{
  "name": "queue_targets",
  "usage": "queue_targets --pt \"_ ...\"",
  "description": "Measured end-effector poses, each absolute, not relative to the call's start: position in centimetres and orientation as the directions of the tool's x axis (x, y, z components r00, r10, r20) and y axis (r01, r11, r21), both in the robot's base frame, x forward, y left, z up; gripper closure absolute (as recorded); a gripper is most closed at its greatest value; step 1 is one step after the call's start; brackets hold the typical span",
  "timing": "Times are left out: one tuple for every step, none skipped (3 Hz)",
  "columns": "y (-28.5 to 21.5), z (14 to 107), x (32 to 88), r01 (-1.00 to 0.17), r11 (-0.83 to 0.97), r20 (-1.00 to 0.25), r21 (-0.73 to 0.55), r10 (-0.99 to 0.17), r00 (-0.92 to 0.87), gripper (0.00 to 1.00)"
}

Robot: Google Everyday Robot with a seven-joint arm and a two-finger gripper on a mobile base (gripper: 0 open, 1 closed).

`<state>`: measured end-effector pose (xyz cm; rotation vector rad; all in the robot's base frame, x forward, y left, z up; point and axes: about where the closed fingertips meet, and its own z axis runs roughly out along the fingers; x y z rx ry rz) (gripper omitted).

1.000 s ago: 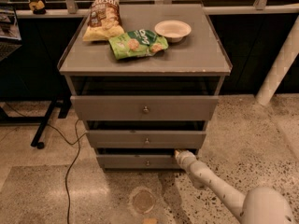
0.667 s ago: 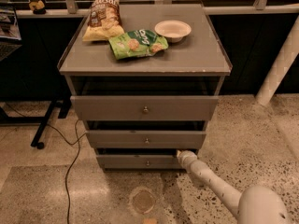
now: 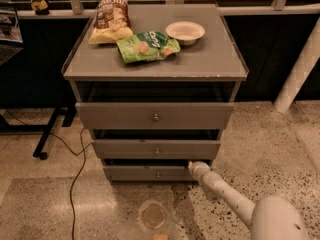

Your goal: Open bottom drawer

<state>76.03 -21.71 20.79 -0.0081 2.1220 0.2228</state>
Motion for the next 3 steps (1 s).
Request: queue_targets --pt "-21.8 20.2 76.2 -0.083 0.986 -0.827 0.146 0.076 -0.557 1.0" --pt "-22.0 19.7 76.3 -0.066 0.989 -0.807 0.13 0.067 -0.586 1.0" --pt "-22.9 19.4 75.9 -0.034 0.991 -0.792 0.128 0.082 -0.605 1.0"
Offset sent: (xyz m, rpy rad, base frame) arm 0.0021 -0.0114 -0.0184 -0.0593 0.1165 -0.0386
